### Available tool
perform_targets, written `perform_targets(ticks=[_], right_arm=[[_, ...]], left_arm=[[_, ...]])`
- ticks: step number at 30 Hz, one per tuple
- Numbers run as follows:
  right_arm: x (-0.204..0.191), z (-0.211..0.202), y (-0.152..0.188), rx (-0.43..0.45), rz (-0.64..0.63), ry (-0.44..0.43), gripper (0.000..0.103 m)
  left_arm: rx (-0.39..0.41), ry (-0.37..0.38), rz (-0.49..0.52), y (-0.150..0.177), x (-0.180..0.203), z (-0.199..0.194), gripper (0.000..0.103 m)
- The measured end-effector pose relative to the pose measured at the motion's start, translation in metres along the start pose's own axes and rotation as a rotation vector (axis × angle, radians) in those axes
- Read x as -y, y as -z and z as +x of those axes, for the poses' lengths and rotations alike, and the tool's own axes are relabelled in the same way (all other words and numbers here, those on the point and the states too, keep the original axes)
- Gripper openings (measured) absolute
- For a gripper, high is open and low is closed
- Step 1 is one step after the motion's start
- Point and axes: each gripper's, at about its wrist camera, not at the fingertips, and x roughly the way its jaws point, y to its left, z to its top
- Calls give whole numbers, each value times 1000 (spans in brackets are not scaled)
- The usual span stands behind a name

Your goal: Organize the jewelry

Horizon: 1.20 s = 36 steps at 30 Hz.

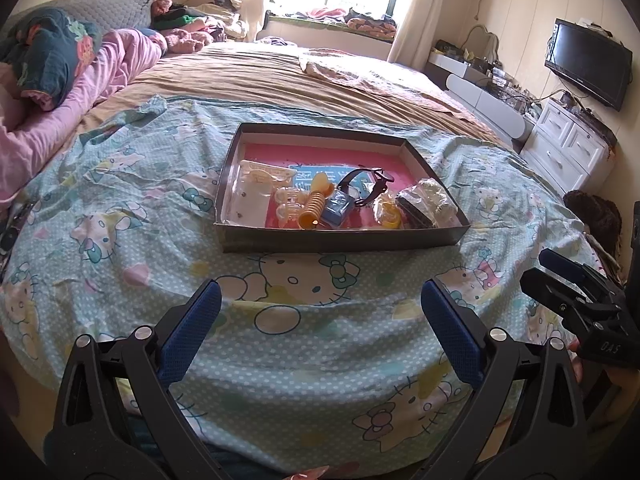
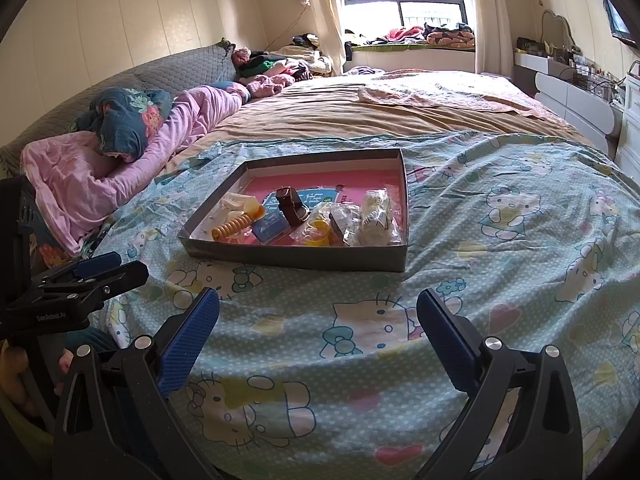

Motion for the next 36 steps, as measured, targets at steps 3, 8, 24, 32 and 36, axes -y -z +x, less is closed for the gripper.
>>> perform_targets(ticks=[3, 8, 24, 32, 36], right_arm=[[0, 0, 0, 1, 0, 0, 98], [0, 0, 0, 0, 0, 0, 98], [2, -1, 1, -1, 3, 0, 98], [4, -2, 2, -1, 3, 1, 98], [4, -2, 2, 0, 3, 4, 98]], left_arm=[[0, 0, -2, 0, 0, 0, 94], [-2, 0, -2, 0, 1, 0, 94], [-4, -17, -6, 0, -2, 0, 94], [-10, -18, -7, 1, -3, 1, 94], [-15, -16, -5, 2, -4, 2, 94]])
